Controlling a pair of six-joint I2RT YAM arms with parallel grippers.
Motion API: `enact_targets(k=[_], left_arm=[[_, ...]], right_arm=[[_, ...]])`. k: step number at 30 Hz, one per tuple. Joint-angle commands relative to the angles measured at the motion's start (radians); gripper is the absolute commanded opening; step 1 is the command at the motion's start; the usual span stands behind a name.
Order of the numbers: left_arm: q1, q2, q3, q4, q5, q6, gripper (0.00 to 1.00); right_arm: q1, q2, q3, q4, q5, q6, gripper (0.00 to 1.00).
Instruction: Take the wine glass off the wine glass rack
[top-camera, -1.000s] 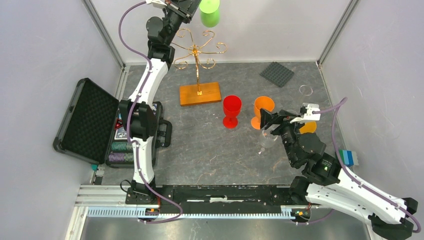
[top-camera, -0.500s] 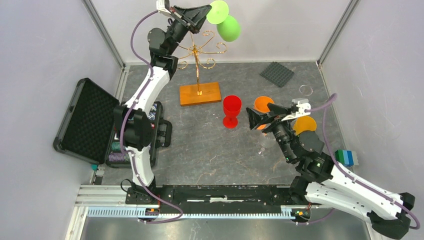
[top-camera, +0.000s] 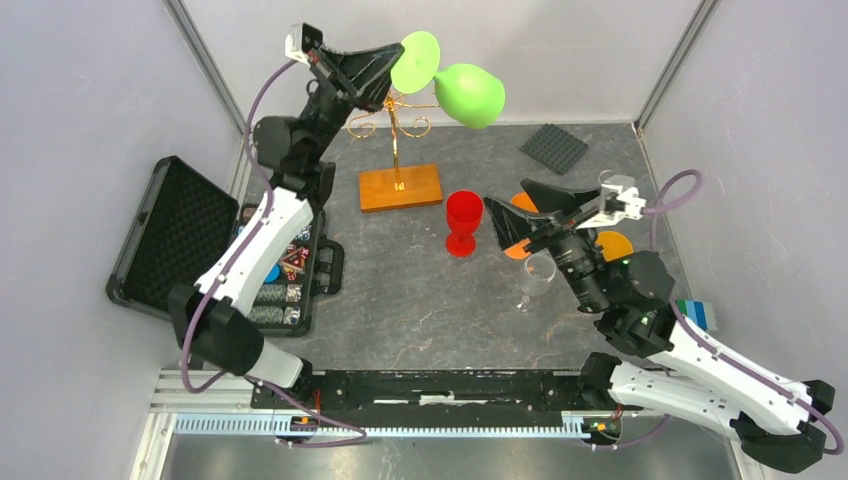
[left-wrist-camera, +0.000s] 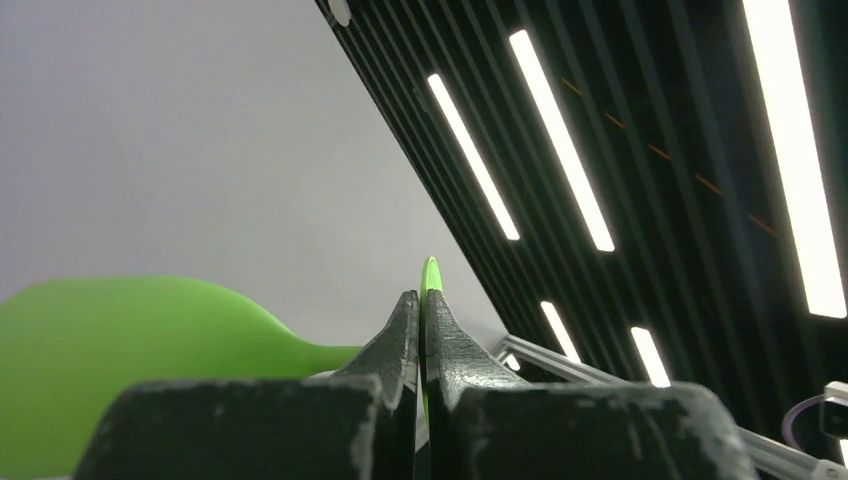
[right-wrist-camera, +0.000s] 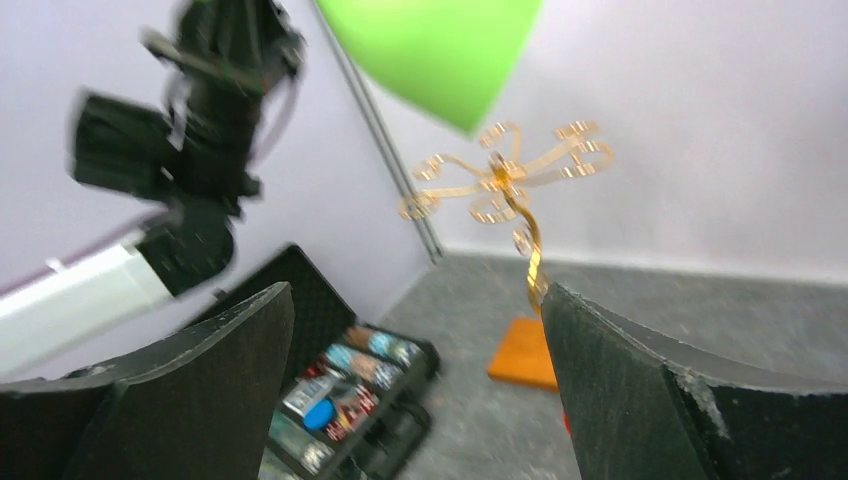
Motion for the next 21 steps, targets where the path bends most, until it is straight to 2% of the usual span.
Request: enact_targets(k=[1,13,17,21], left_arm=[[-0.017,-0.116,-0.110,0.053,-0.060,-0.156,0.02],[-0.053,-0.287,-0.286,0.134,-0.082,-0.295,0.02],[-0.053,-0.324,-0.313,0.138,-0.084,-0.300,0.02],[-0.053,-0.346,-0.334,0.139,-0.086,-0.309,0.02]], right_arm=[[0.002,-0.011,0.074,0.143,-0.116,-0.052,0.98],[-0.007,0.125,0.230,0.168,-0.198,-0.041,0.98],[-0.027,0.185,0.278,0.166,-0.263,-0.005,0.98],[-0.077,0.208,0.246,0.263,-0.401,0.059,0.98]])
